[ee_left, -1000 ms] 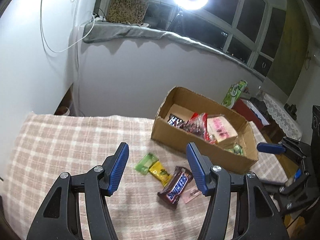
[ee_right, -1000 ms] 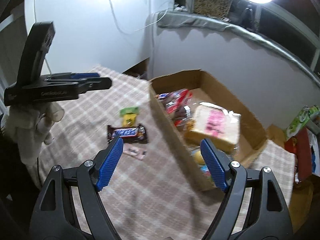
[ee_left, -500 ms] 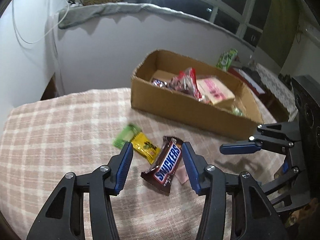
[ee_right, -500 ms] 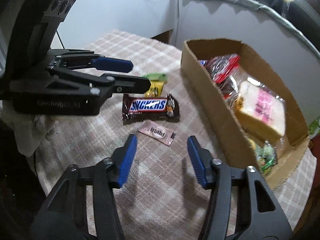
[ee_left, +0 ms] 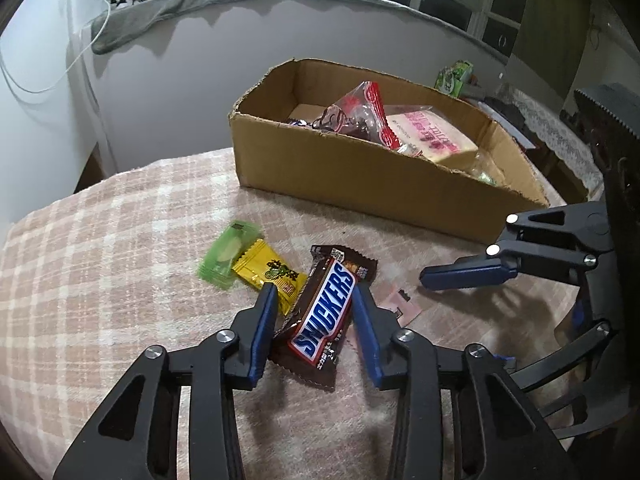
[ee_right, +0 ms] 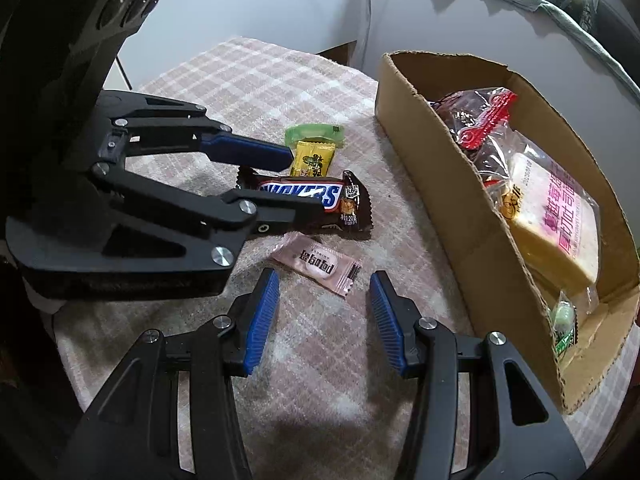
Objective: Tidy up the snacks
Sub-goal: 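Lower the left tool onto the Snickers bar and close on it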
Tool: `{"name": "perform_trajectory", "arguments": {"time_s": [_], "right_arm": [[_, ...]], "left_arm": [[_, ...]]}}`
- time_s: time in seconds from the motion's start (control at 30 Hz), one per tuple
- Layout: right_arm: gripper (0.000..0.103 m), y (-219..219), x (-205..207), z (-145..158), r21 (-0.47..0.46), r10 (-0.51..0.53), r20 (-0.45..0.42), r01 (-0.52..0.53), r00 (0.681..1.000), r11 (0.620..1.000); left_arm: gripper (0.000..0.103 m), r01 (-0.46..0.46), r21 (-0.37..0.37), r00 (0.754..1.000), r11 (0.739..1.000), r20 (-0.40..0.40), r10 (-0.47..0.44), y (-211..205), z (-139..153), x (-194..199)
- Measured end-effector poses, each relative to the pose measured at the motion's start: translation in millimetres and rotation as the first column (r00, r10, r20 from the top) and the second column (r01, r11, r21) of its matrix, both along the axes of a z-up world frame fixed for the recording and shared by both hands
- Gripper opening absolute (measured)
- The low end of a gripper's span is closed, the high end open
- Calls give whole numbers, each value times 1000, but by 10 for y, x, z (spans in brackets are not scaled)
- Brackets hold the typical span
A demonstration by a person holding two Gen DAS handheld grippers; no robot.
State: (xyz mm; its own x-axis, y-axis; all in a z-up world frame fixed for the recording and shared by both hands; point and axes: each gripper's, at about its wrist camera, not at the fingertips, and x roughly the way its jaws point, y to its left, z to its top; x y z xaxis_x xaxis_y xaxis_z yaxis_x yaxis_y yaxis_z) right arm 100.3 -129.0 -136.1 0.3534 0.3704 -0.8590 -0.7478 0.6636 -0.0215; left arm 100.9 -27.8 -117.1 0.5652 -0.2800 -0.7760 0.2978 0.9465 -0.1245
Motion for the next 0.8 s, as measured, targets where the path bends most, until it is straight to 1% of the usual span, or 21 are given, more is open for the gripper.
{"name": "perform_trajectory", "arguments": {"time_s": [0.03,0.17,0.3,0.63,0.7,0.8], "right_arm": [[50,12,10,-10,-2,3,0,-3,1000,1000],[50,50,24,-46,-10,9,0,-9,1000,1000],[50,103,42,-74,-18,19,7,-18,1000,1000],[50,225,104,-107,-20,29,14,-28,999,999],[47,233,101,-106,-26,37,8,-36,999,999],[37,244,72,-106,-36,56,-2,-56,998,998]], "left_arm": [[32,3,-2,1000,1000,0,-3,2,3,-1],[29,1,-14,1000,1000,-1,-1,52,-1,-19],[29,-6,-32,1000,999,-4,5,154,-14,-44],[29,-25,-32,1000,999,0,25,284,-17,-146],[29,-26,-31,1000,999,1,26,324,-19,-188],[28,-24,-23,1000,999,1,24,305,-11,-193]]}}
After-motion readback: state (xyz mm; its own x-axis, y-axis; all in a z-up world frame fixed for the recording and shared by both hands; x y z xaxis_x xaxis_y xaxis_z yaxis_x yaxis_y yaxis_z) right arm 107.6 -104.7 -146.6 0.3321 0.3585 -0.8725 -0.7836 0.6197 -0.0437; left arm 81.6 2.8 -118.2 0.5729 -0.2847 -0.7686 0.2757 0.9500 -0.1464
